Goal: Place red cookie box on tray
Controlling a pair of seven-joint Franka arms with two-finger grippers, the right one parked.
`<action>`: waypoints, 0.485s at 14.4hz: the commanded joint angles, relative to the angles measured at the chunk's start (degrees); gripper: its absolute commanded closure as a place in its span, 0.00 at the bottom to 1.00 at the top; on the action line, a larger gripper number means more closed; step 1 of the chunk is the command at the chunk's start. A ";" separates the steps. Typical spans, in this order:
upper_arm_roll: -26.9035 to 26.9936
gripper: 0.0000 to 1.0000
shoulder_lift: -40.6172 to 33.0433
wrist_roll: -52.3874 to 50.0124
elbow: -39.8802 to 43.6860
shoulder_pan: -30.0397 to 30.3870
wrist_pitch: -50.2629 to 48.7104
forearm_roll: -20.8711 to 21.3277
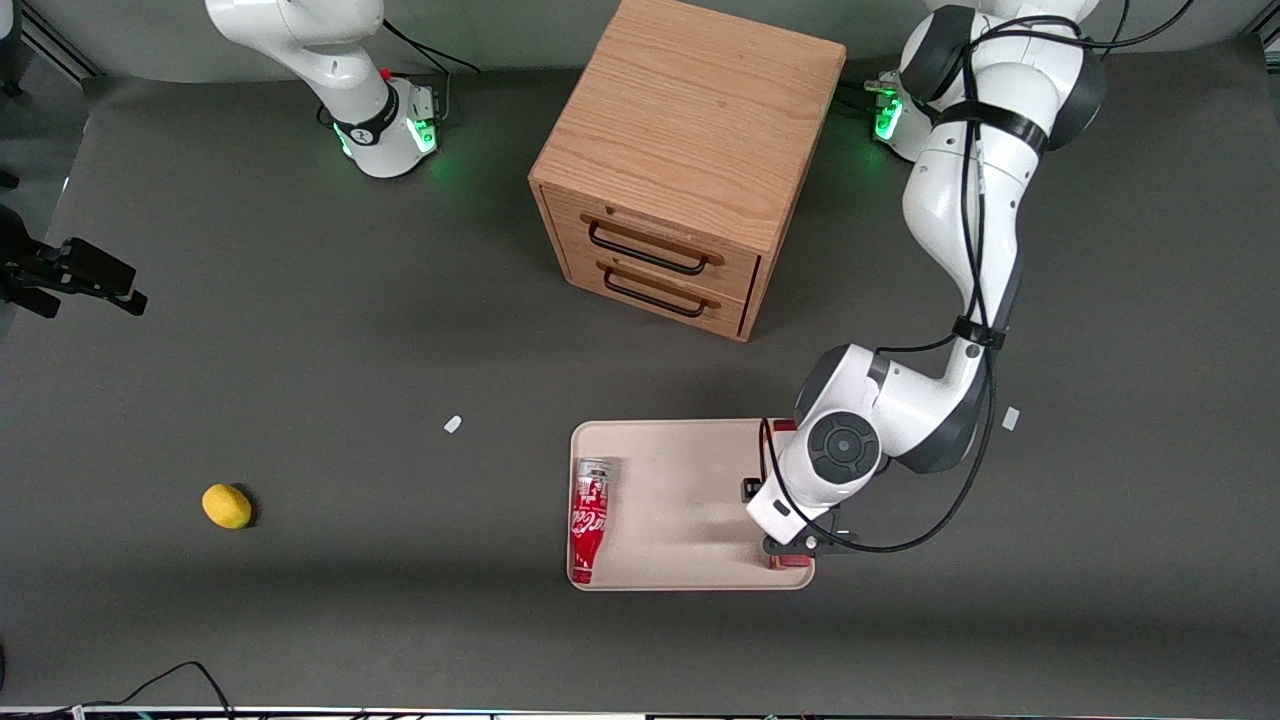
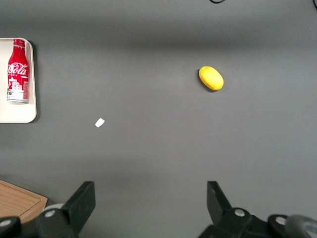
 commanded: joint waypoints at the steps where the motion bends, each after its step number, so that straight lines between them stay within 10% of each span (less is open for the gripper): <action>1: 1.02 0.00 -2.01 -0.81 0.02 -0.71 -0.10 -0.14; 7: 1.19 0.00 -10.00 -0.63 -5.60 1.49 -0.10 -5.94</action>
